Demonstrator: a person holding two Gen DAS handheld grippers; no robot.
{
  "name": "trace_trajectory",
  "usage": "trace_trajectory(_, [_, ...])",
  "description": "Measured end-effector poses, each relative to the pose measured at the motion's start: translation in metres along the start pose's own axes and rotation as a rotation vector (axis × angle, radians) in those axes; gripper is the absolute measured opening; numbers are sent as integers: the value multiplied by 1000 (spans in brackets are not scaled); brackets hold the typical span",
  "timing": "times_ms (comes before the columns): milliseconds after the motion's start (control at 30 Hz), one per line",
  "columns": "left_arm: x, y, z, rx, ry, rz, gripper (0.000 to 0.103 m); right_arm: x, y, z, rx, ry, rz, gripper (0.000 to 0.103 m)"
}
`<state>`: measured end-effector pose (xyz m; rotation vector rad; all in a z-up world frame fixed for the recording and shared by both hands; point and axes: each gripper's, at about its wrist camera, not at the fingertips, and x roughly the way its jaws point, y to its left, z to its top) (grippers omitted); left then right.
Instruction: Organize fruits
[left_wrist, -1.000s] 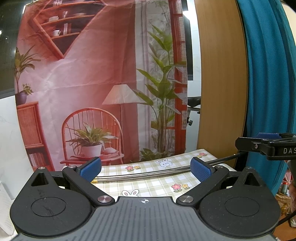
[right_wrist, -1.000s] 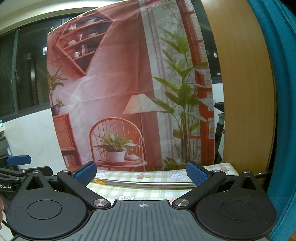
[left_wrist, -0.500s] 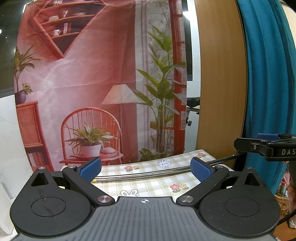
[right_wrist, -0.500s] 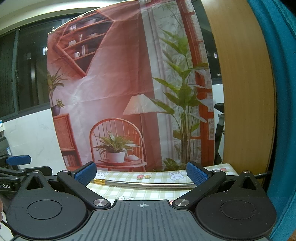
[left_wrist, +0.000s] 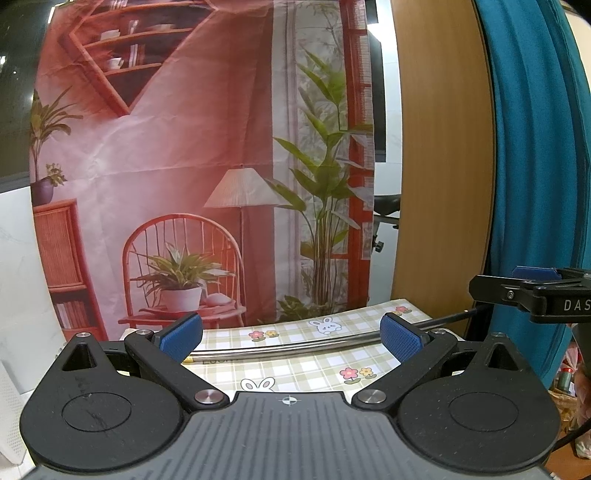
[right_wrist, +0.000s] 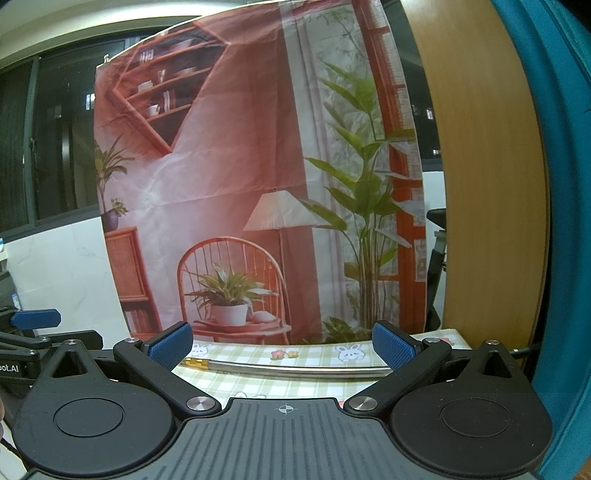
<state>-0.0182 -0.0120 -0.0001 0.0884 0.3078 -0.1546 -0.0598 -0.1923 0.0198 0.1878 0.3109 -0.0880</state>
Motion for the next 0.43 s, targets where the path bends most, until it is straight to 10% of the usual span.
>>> trace_trajectory(433, [0, -1, 1, -8, 2, -6, 103, 0, 1, -1, 0, -1, 0, 103])
